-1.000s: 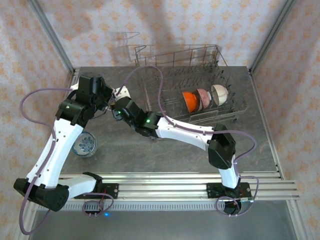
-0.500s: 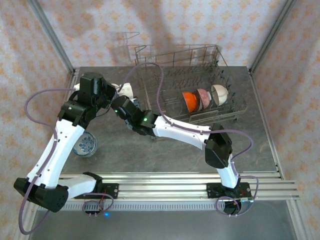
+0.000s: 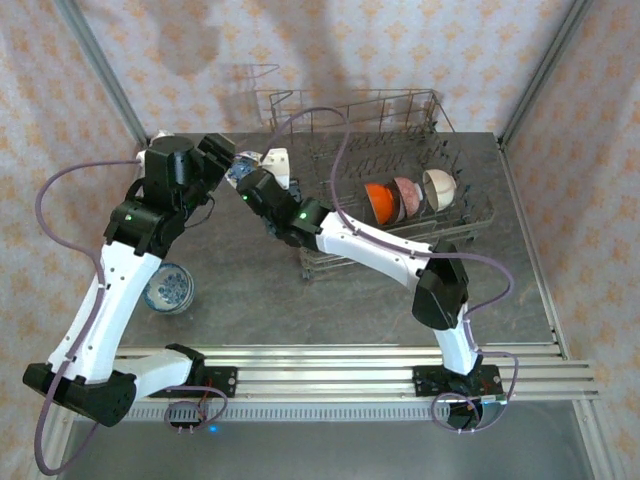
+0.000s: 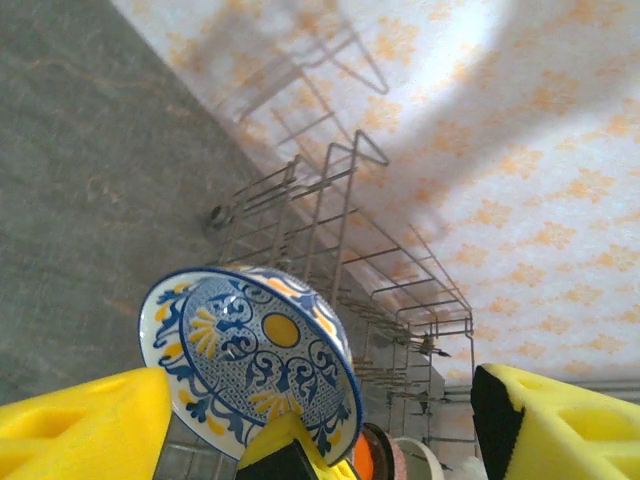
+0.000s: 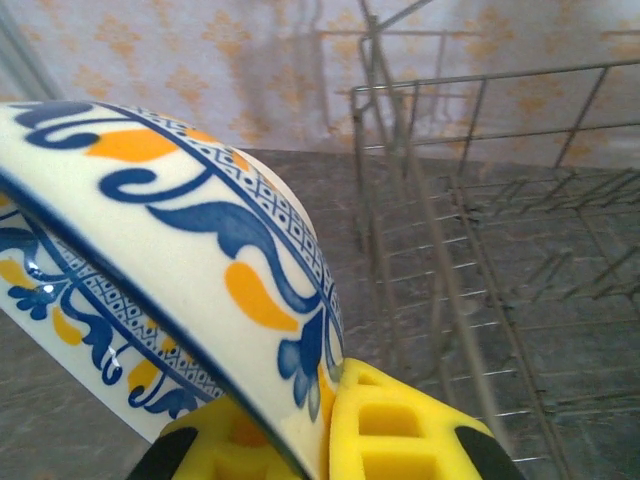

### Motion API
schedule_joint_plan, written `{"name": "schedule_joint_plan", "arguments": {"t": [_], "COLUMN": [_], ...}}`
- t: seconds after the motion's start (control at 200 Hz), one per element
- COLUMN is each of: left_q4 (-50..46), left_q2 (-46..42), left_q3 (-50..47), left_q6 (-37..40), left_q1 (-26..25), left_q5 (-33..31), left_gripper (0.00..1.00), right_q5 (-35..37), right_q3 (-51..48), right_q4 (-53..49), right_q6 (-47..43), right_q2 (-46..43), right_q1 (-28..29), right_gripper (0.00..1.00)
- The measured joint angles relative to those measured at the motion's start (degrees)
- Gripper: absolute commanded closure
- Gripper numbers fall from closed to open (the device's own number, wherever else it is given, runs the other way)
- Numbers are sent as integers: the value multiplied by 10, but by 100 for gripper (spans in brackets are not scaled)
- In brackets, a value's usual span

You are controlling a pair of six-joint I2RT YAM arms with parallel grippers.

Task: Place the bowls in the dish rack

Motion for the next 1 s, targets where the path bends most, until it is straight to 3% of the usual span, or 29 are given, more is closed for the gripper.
{"name": "schedule_joint_plan", "arguments": {"t": [0.265, 0.591, 1.001], "left_q4": [-9, -87, -88], "left_q2": [12, 59, 90], "left_q3": [62, 118, -9], "left_q6": [132, 304, 355], "left_q1": [0, 16, 44], "left_q5": [-2, 2, 105], "left_gripper": [18, 20, 24], "right_q5": [40, 95, 179], "right_q3": [5, 3, 41], "right_q4": [-38, -113, -338], "right_q6": [-3, 12, 41], "right_q2": [-7, -128, -138], "right_q1": [-21, -91, -141], "right_gripper": [100, 100, 100]}}
